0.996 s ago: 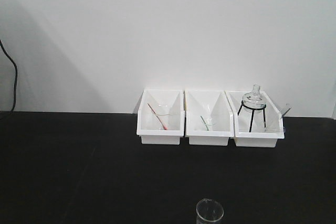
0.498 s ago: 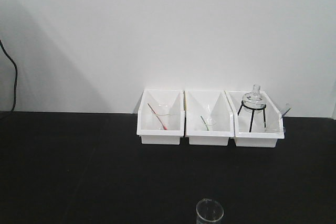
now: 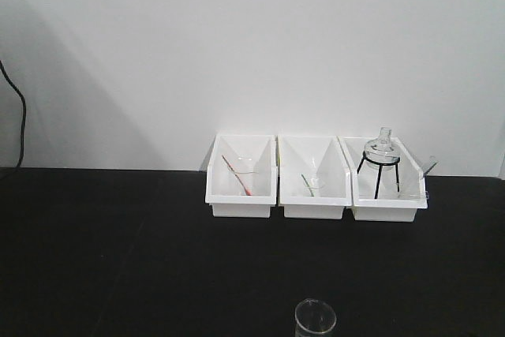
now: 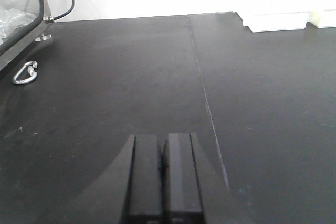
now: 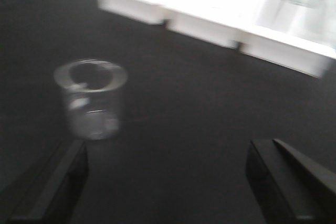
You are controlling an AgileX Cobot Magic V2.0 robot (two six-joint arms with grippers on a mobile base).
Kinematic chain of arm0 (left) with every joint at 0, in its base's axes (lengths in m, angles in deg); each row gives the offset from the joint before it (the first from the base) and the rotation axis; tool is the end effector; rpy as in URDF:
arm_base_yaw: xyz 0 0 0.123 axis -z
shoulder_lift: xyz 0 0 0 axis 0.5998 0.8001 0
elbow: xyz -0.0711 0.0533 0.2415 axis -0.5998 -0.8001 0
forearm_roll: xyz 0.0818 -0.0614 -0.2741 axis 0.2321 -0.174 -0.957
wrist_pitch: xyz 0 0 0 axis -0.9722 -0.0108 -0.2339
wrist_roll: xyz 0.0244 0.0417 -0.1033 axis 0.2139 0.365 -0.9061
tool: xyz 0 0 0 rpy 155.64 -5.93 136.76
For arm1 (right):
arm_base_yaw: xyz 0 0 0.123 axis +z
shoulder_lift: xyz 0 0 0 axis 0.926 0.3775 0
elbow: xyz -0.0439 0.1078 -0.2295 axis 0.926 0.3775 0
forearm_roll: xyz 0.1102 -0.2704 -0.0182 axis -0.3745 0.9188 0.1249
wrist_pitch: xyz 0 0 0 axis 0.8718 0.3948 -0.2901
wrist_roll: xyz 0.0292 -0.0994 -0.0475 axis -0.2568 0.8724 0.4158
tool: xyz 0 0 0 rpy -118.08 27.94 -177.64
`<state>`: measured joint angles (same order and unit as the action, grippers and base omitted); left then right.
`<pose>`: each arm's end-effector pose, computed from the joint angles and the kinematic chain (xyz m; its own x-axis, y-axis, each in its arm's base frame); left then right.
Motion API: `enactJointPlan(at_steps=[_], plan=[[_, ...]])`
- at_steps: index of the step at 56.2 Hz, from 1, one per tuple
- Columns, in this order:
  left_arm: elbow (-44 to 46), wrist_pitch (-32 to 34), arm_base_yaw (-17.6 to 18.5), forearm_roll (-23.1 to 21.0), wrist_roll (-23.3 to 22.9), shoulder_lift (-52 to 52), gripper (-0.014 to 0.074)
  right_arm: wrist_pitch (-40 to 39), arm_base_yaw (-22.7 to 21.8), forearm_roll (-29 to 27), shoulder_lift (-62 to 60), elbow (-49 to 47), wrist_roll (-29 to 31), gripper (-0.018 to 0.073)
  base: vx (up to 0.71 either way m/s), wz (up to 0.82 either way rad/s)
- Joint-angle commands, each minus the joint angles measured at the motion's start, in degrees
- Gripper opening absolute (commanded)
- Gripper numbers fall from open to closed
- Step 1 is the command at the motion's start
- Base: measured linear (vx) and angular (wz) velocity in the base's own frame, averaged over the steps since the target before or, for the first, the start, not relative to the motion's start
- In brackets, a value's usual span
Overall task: Pick beaker and place in left cabinet
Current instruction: 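Move the right gripper down around the clear glass beaker and close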
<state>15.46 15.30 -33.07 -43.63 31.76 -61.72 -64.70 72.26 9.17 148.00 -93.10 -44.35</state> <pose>0.1467 -0.0042 0.1746 -0.2051 -0.0011 -0.9788 0.0154 0.9999 -0.0043 0.2288 0.0543 0.0952 -0.2142 -0.2586 -0.9420 -0.4443 0.8846 -0.1418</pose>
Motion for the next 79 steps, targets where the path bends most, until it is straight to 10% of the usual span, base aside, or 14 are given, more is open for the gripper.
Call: enactJointPlan(at_steps=[1, 55, 79], plan=[[0.5, 4.8, 0.4, -0.1, -0.2, -1.0, 0.0004, -9.0, 2.3, 6.7, 7.3, -4.7, 0.2, 0.0673, 0.0, 0.0], [0.5, 4.8, 0.4, -0.1, -0.2, -1.0, 0.0004, -14.7, 10.4, 1.9, 43.6, -36.8, -10.1, 0.0616, 0.0, 0.0], [0.5, 4.8, 0.4, -0.1, -0.2, -1.0, 0.0004, -12.4, 10.4, 4.9, 43.0, -37.0, -15.3, 0.0277, 0.0, 0.0]])
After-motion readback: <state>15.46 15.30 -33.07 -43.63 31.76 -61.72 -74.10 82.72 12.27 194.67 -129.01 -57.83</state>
